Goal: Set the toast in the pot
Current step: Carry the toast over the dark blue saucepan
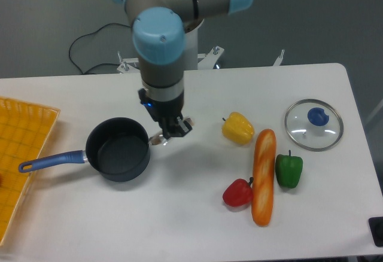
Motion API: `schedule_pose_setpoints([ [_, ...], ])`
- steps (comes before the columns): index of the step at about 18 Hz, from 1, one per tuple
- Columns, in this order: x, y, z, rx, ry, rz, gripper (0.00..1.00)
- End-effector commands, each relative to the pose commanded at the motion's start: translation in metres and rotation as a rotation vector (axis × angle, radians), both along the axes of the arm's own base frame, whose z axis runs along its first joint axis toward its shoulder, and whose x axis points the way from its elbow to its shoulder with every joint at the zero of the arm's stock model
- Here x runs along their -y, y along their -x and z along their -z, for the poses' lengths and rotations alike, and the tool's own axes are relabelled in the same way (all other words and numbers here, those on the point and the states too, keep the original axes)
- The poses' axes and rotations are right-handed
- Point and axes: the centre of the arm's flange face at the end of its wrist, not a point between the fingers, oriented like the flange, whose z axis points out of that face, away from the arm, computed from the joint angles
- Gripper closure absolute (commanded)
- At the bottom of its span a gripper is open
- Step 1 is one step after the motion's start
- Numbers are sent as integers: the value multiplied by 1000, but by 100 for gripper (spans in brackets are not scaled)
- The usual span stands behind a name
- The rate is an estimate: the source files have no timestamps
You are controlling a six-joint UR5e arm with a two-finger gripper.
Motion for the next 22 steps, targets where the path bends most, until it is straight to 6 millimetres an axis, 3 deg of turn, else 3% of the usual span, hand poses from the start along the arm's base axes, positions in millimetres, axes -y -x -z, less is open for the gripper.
schedule_pose_setpoints([
  [6,-10,-45,-17,-13,-20,58,100],
  [12,-19,-71,-16,-10,-22,105,100],
  [22,-38,-91,1,32,-29,149,100],
])
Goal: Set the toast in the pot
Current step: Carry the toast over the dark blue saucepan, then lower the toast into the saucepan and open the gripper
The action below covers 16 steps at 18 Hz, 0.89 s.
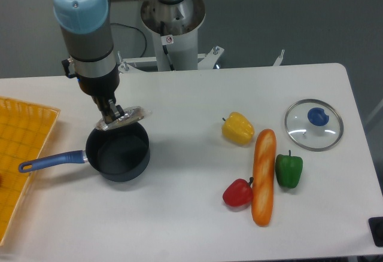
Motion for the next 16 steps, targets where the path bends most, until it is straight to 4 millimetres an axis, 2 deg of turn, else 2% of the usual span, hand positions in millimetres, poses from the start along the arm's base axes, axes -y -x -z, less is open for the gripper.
schedule_pose_setpoints([
  [3,-10,-9,7,-1,-14,21,100],
  [6,-17,-10,13,13,-14,27,100],
  [11,-32,-16,33,18,-12,47,100],
  [16,-36,-15,42,31,-2,50,100],
])
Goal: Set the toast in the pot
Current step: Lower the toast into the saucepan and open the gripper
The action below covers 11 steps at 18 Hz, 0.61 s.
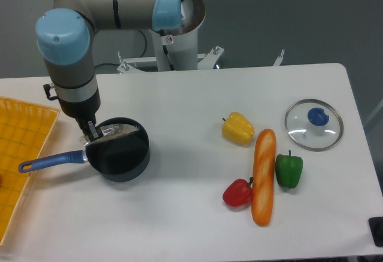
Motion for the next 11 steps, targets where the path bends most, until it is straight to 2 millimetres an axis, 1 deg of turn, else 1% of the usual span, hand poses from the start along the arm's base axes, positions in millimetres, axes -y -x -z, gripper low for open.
schedule_pose_setpoints([
  [2,-2,0,6,8,6,0,100],
  [8,-4,0,15,13,15,8,100],
  [11,-7,2,24,19,27,9,100],
])
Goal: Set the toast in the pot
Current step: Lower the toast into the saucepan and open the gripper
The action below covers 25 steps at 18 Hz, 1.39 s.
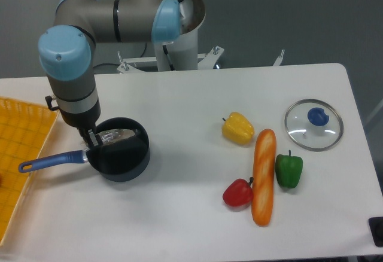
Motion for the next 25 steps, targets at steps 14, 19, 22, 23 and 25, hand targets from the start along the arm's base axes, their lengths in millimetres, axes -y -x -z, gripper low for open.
schedule_pose_setpoints([
  [14,-9,16,54,7,24,39,88],
  [19,-8,24,57,-2,12,28,78],
  [22,-8,28,61,1,16,22,76],
  [23,-7,31,61,2,16,18,74],
  [25,-7,34,60,-2,11,13,71],
])
